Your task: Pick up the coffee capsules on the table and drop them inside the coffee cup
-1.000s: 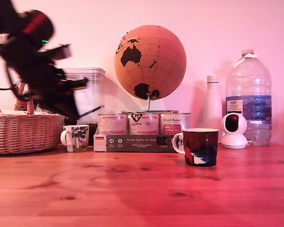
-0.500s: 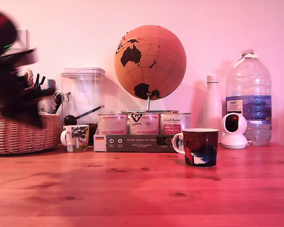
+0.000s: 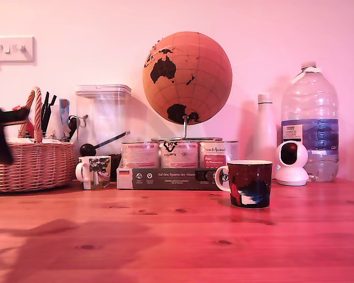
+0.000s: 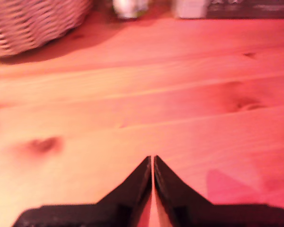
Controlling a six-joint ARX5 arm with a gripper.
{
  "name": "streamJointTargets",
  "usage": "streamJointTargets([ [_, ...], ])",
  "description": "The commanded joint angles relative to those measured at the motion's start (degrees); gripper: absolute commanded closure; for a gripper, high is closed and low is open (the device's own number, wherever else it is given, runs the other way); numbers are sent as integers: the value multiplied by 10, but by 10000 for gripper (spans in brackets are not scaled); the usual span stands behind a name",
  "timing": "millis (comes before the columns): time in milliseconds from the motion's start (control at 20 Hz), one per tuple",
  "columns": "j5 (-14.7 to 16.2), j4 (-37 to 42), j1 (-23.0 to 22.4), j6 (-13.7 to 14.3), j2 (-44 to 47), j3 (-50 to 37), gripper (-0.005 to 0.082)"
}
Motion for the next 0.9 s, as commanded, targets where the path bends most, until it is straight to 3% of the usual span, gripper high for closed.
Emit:
streamJointTargets([
  [0, -5, 17, 3, -6, -27, -34, 790],
  [500, -9, 15, 3, -23, -209, -160, 790],
  [550, -9, 11, 3, -37, -233, -170, 790],
  [850, -11, -77, 3, -37, -380, -187, 790],
])
